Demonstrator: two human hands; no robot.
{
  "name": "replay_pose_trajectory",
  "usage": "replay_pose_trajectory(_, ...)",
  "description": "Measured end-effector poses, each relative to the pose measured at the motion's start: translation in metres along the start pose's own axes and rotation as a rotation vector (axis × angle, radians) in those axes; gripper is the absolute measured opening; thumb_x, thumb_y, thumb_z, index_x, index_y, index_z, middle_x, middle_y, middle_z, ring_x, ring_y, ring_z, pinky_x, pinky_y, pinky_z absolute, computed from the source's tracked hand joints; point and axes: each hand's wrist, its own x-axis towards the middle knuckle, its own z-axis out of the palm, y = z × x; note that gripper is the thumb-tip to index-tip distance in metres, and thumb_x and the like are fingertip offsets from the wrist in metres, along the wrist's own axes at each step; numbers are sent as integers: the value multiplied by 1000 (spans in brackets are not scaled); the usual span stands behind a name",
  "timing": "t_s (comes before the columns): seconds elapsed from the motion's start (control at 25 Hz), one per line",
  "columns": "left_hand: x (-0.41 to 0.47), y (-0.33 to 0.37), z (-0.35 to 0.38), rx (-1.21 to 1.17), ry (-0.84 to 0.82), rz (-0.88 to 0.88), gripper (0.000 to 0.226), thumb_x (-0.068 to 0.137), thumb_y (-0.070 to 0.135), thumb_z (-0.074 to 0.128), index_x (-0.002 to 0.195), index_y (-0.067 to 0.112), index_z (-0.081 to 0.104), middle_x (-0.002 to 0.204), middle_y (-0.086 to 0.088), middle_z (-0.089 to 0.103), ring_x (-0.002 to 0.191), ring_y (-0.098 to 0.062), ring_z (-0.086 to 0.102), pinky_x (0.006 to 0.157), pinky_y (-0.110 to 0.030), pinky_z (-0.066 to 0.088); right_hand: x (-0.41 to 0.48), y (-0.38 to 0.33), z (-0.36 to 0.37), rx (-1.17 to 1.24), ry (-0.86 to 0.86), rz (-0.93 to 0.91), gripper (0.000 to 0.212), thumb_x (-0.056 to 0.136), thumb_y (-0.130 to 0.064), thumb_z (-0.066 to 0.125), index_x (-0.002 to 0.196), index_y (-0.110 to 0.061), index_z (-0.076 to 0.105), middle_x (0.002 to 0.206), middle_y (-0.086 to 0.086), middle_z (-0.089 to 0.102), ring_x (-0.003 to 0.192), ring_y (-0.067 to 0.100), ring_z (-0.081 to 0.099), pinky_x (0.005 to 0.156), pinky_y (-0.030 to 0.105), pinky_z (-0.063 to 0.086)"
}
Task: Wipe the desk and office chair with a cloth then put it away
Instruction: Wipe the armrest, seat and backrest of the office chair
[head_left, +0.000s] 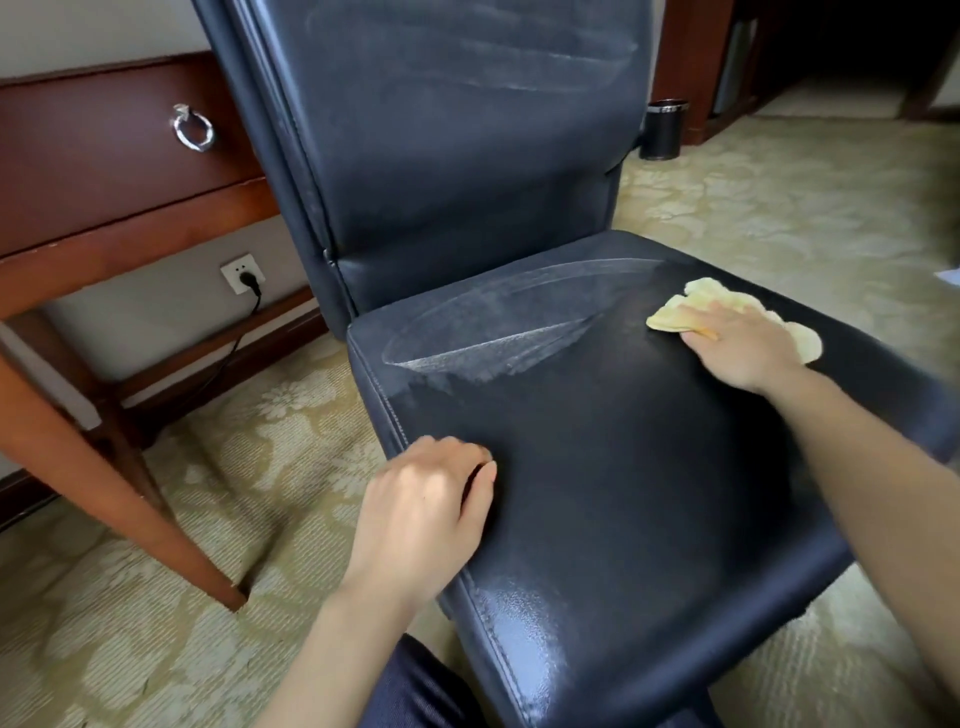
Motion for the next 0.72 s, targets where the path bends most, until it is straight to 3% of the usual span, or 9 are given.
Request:
replay_pose_trajectory(0.08, 23, 4, 10, 3, -132, 24, 34, 99, 35, 43, 128, 24, 57, 131, 8, 56, 120, -14, 51, 100, -30, 40, -20, -15, -3, 20, 81, -9, 42, 95, -37, 39, 136, -29, 41, 139, 0, 44, 124, 30, 42, 102, 43, 34)
replay_pose_trajectory(0.16, 46, 12, 25, 29, -266, 65, 48, 101, 38, 32, 147, 24, 31, 155, 8, 26, 142, -11, 22, 115, -27, 16, -47, -23, -8, -38, 126, -156, 34, 92, -35, 36, 122, -31, 50, 131, -6, 47, 115, 24, 46, 95, 42, 38)
replay_pose_trajectory(0.28, 78, 37, 44, 52, -393, 114, 53, 102, 19, 29, 152, 20, 11, 160, 2, 5, 147, -15, 2, 118, -35, 10, -96, -29, -11, 60, 168, -379, 35, 94, -29, 33, 113, -33, 62, 129, -5, 53, 116, 22, 46, 96, 42, 37)
replay_pose_trajectory(0.36, 94, 51, 51, 57, -484, 78, 57, 101, 13, 27, 152, 20, 3, 160, 1, -3, 147, -19, -4, 119, -41, 8, -131, -37, -6, 229, 129, -404, 37, 94, -33, 36, 119, -35, 64, 138, -5, 52, 129, 21, 43, 106, 43, 32)
replay_pose_trajectory(0.52, 113, 84, 65, -14, -681, -4, 53, 103, 38, 16, 151, 33, -5, 159, 7, -13, 146, -25, -13, 112, -59, -1, -187, -18, 19, 302, 118, -440, 44, 96, -36, 38, 140, -40, 42, 153, -16, 29, 144, 12, 21, 116, 39, 17)
replay_pose_trajectory(0.64, 114, 98, 74, 21, -768, -21, 58, 93, 65, 11, 143, 51, -13, 156, 9, -22, 142, -33, -25, 105, -67, -10, -202, 24, 25, 264, 170, -482, 51, 93, -28, 43, 143, -38, 38, 155, -13, 26, 145, 17, 20, 117, 38, 13)
replay_pose_trajectory(0.72, 112, 99, 78, 74, -804, -7, 72, 81, 80, 14, 140, 54, -18, 153, 9, -30, 139, -34, -30, 104, -68, -12, -202, 55, 26, 308, 200, -370, 51, 94, -27, 42, 144, -33, 39, 155, -10, 27, 145, 19, 19, 117, 44, 15)
